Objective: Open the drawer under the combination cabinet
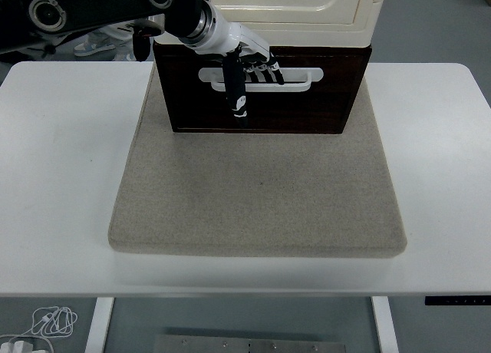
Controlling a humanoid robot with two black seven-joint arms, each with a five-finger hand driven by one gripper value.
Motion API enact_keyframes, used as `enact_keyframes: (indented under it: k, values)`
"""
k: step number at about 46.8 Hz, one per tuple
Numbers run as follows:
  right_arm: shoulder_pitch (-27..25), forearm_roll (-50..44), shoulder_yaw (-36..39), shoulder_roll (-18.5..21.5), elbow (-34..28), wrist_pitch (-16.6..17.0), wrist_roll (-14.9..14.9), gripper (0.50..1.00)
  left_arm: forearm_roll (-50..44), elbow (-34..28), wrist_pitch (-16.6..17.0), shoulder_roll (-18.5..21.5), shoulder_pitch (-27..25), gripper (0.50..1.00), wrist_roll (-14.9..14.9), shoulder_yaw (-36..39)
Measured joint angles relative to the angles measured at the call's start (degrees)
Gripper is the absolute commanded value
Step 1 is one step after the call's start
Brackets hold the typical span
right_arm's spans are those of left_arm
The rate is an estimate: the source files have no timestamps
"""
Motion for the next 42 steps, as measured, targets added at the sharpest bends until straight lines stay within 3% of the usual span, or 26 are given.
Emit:
enact_keyframes:
  k: [42]
  values:
    - [0.01,0.00,0.00,0.00,0.00,0.00,0.01,0.926,0.00,2.71,0.14,-0.02,0.50,1.000,-0.09,-0.48]
